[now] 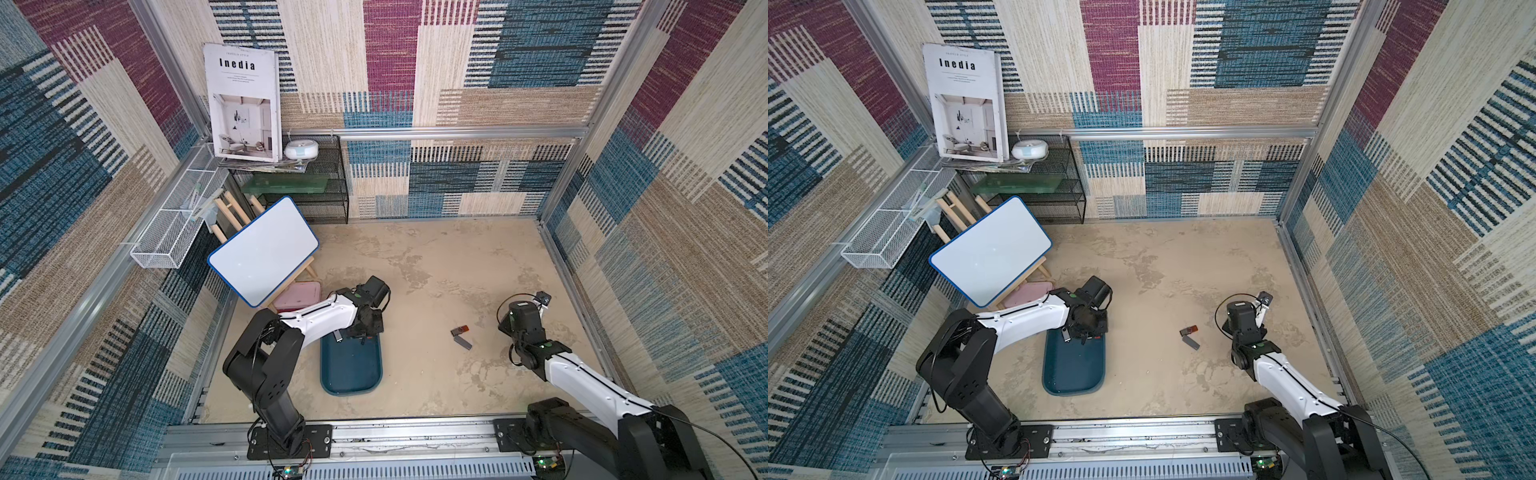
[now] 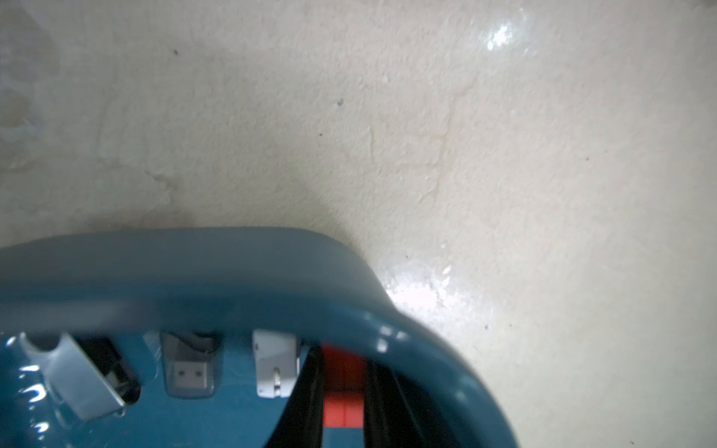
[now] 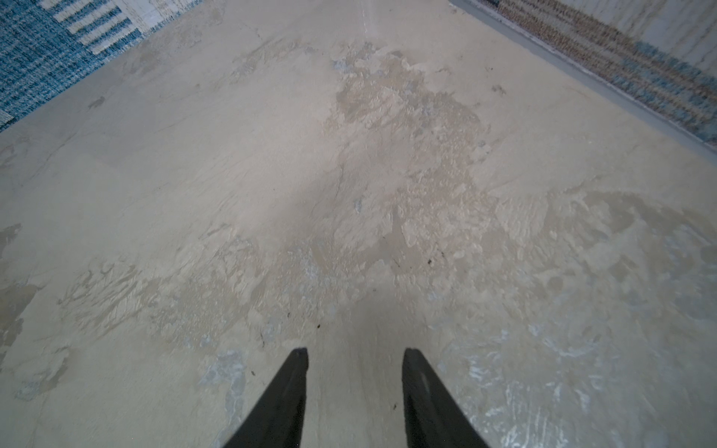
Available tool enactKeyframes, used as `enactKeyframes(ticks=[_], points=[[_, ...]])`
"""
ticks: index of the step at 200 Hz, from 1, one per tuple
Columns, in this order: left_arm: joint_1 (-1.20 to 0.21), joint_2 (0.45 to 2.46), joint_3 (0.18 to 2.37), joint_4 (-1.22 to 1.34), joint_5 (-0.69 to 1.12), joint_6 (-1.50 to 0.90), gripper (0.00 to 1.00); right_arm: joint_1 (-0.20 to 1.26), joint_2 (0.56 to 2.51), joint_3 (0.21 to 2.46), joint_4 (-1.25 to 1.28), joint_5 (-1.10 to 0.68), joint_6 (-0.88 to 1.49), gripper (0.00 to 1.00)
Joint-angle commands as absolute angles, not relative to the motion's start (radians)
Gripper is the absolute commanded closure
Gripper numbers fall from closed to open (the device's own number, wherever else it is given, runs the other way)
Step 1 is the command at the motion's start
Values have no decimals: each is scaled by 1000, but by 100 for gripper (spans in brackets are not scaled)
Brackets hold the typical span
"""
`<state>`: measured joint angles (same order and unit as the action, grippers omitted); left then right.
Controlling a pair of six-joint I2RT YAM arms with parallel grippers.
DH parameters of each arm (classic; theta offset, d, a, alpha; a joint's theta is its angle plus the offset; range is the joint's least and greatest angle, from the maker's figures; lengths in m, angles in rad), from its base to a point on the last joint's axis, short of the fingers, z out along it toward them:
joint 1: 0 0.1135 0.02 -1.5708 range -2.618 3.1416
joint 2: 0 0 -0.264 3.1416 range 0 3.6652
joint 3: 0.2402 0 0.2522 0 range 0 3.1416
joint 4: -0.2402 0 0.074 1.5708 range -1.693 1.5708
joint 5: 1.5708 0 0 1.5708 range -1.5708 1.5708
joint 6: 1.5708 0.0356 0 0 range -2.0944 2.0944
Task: Put the usb flash drive into the storage box
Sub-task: Place the USB flash in the storage box, then pick up the USB flash from the center of the board.
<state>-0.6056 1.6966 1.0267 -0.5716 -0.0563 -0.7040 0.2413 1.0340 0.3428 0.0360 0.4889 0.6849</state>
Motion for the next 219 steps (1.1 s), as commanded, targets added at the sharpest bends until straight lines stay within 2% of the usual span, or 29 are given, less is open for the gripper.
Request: enactKeyframes(ticks=[1, 51, 90, 140, 178, 201, 219], points=[[-604, 1695, 1032, -597, -76, -702, 72, 242, 1032, 344, 49, 492, 684, 55], [-604, 1672, 1037, -624, -74, -699, 61, 242, 1034, 345, 47, 491, 683, 55], [-609, 1597, 1050, -655, -51, -691, 61, 243, 1028, 344, 46, 487, 684, 55], [-613, 1357, 1087, -781, -6, -637, 60, 242, 1017, 352, 40, 450, 673, 52], [-612, 1152, 1086, -924, -34, -562, 57, 243, 1040, 505, -227, 355, 671, 50], [-611, 1046, 1021, -931, 44, -510, 55, 243, 1051, 577, -431, 335, 736, 50], [-610, 996, 978, -935, 43, -488, 55, 242, 1043, 583, -495, 266, 760, 49]])
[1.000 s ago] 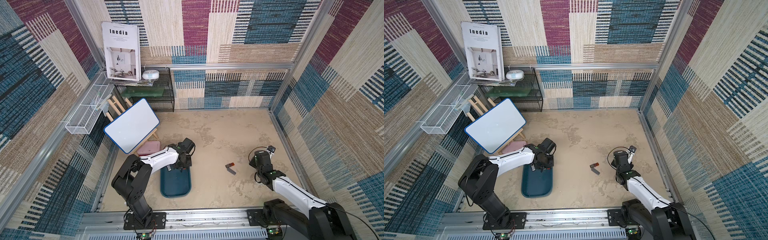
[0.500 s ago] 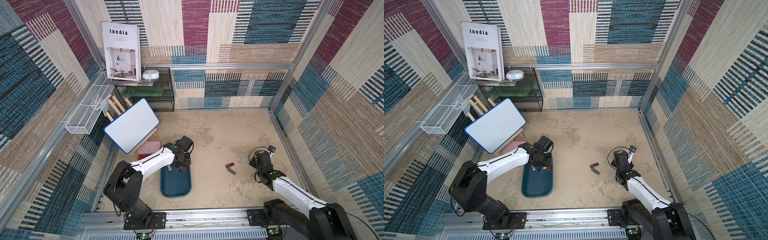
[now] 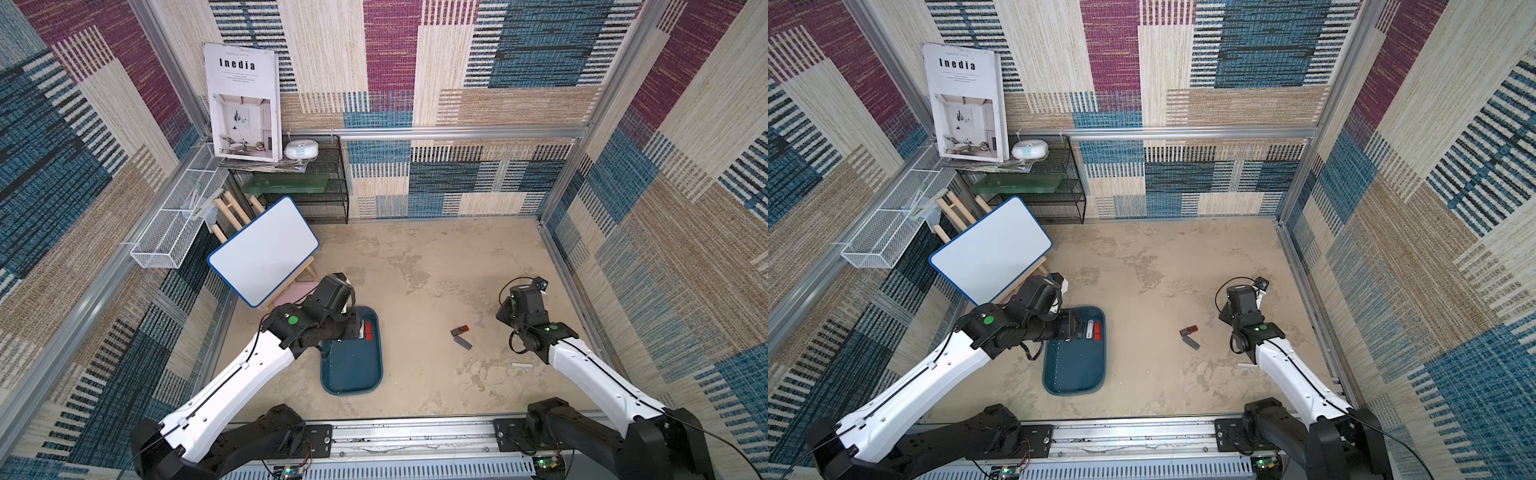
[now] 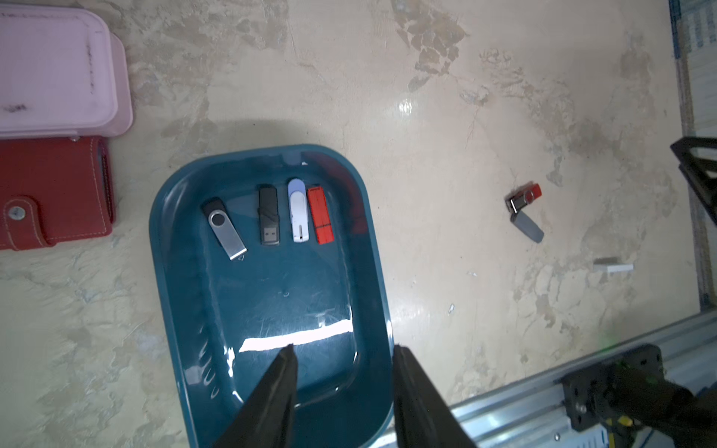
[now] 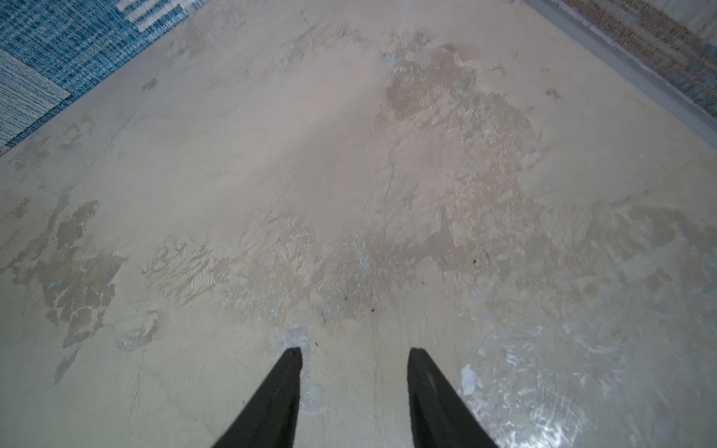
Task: Put the usb flash drive into the storage box
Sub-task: Pick up the USB flash from the center of the board.
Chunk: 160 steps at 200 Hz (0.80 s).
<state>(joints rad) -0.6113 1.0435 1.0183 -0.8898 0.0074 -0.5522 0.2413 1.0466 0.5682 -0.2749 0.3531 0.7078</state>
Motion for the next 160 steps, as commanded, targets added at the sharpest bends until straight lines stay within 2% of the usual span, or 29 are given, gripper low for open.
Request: enactKeyframes(ticks=[1, 37, 72, 121, 160], points=[[-610, 994, 976, -934, 41, -487, 55, 242, 1042, 584, -499, 262, 762, 49], [-609, 949, 960, -958, 1, -492, 54, 242, 1013, 621, -626, 152, 787, 48], [-609, 859, 940, -960, -47, -514, 53, 242, 962, 611, -680, 181, 867, 48], [-610, 831, 936, -960, -49, -519, 52, 242, 1041, 625, -769, 243, 957, 47], [-610, 822, 935, -961, -41, -518, 51, 236, 1090, 603, -798, 250, 1024, 41]])
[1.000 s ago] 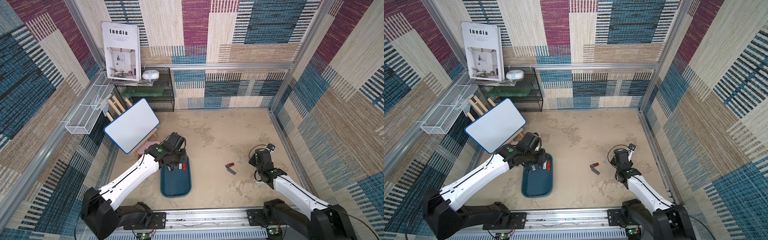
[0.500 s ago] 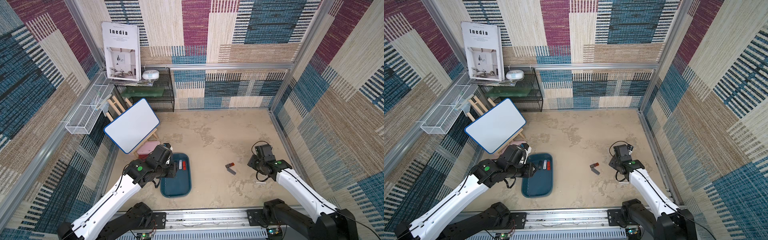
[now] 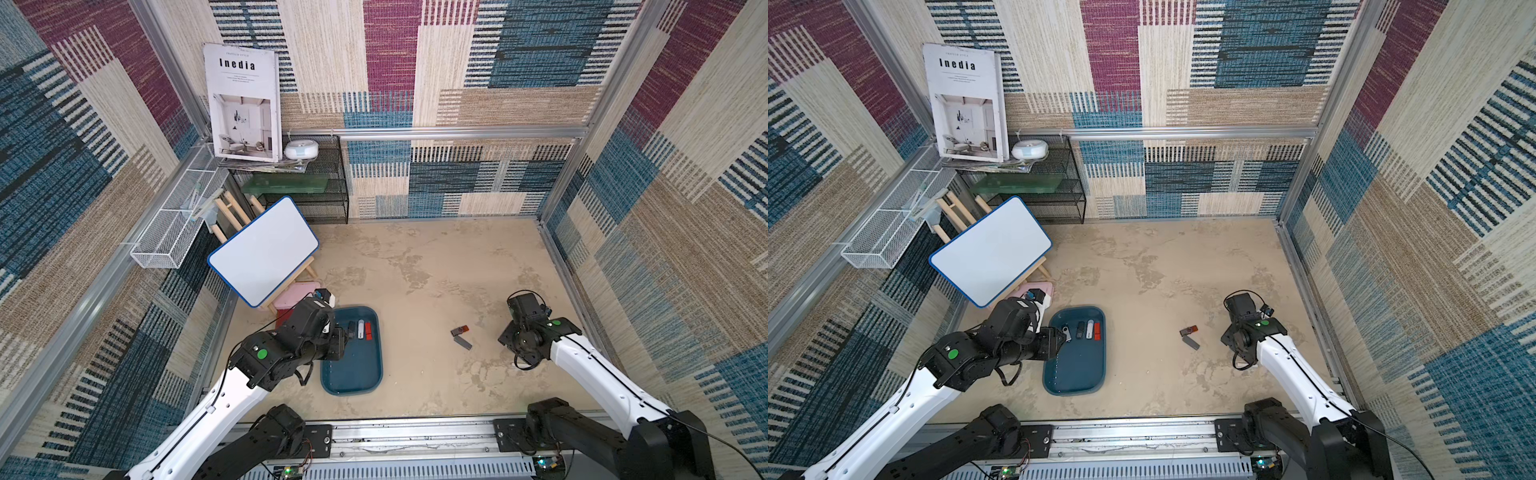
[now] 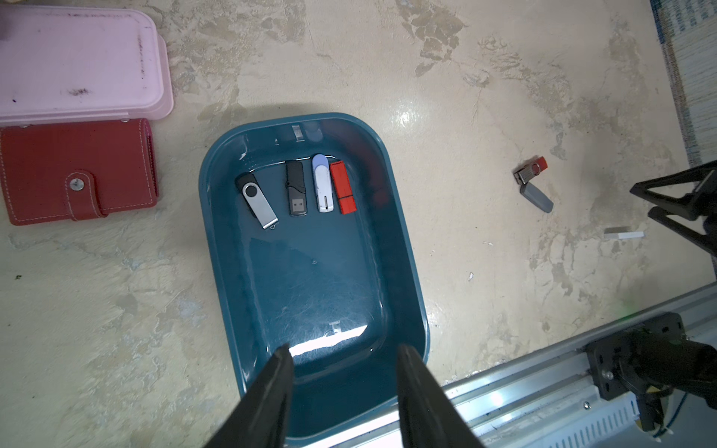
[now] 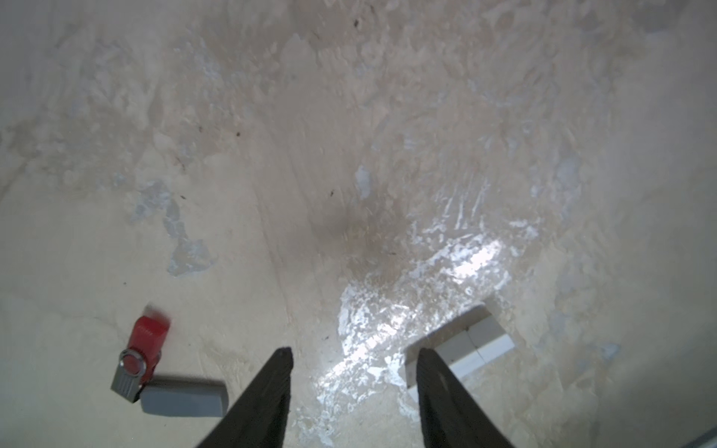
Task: Put the usb flash drive into the storage box
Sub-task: Pick up the USB flash from the center of the board.
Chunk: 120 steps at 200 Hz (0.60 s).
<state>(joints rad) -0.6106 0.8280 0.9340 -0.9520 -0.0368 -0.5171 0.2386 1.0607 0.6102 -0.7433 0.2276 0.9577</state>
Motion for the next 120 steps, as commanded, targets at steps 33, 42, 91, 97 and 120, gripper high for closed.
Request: enactKeyframes(ticks=[33, 42, 91, 97, 120], points=[[-610, 818, 934, -960, -45, -518, 51, 236, 1118, 590, -829, 264, 1062, 40], [-611, 819, 934, -960, -44, -516, 51, 236, 1118, 590, -828, 265, 1053, 40], [-610, 818, 934, -960, -33, -512, 50, 236, 1124, 624, -874, 272, 1064, 40], [-610, 817, 934, -960, -34, -514, 50, 236, 1127, 624, -874, 266, 1066, 40], [-610, 815, 934, -961, -34, -514, 50, 237, 1142, 621, -873, 259, 1079, 58]])
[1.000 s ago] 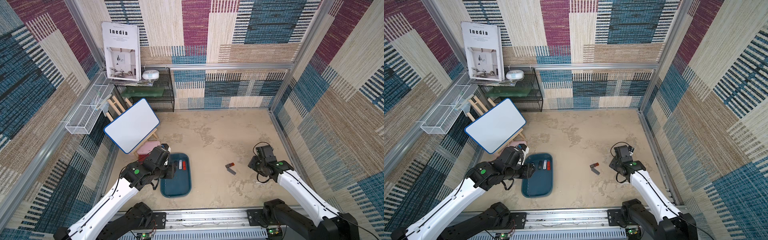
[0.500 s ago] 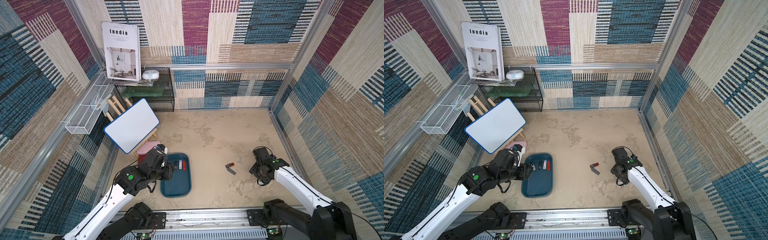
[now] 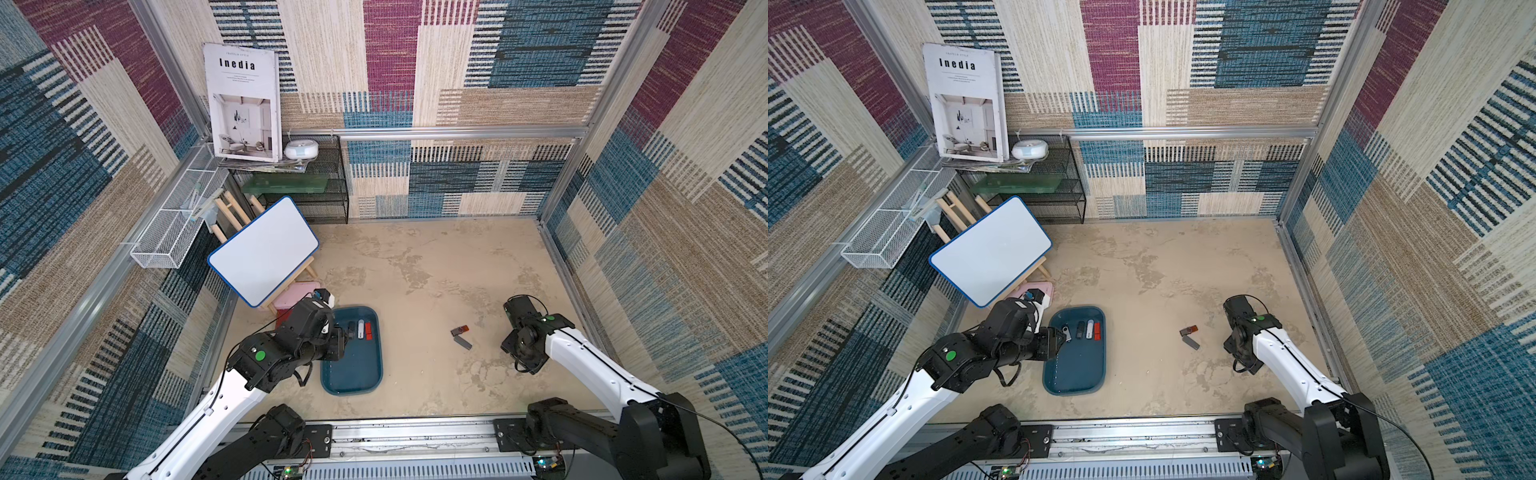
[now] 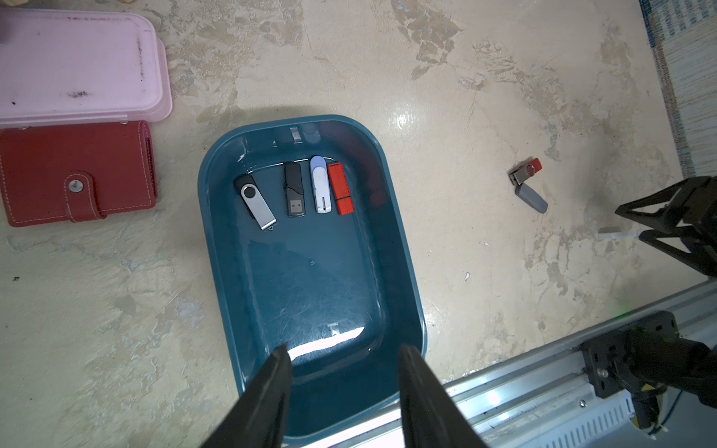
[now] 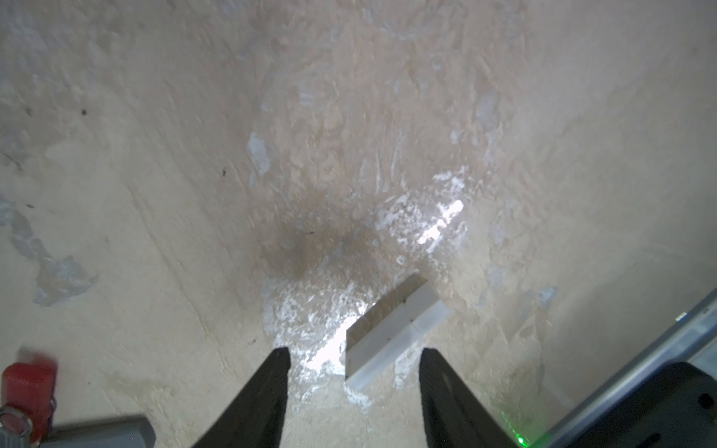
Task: Put the usb flash drive into the storage box
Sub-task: Pick up the USB flash from the center of the board.
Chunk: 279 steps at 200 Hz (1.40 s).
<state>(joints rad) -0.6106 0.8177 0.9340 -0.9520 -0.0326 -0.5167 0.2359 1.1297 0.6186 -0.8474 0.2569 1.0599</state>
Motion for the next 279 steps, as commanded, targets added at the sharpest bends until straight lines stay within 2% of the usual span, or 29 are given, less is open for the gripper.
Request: enactKeyframes(ticks=[1, 17, 30, 93, 110, 183, 226, 279], points=[[-610, 815, 934, -960, -34, -513, 50, 236, 1143, 621, -872, 260, 1078, 58], [-609, 820, 934, -960, -26, -511, 50, 235, 1162, 618, -865, 265, 1091, 50], [-610, 826, 934, -960, -21, -509, 50, 235, 1185, 613, -849, 247, 1097, 47], [-610, 833, 934, -960, -23, -508, 50, 233, 1261, 569, -790, 216, 1118, 45], [-611, 835, 934, -960, -20, -509, 50, 234, 1271, 565, -777, 219, 1115, 49], [-614, 839, 932, -960, -28, -511, 50, 233, 1275, 534, -713, 227, 1095, 76], [-615, 843, 930, -961, -31, -512, 50, 233, 1217, 524, -718, 232, 1068, 85], [-615, 845, 930, -962, -43, -514, 50, 238, 1151, 603, -730, 185, 907, 95]])
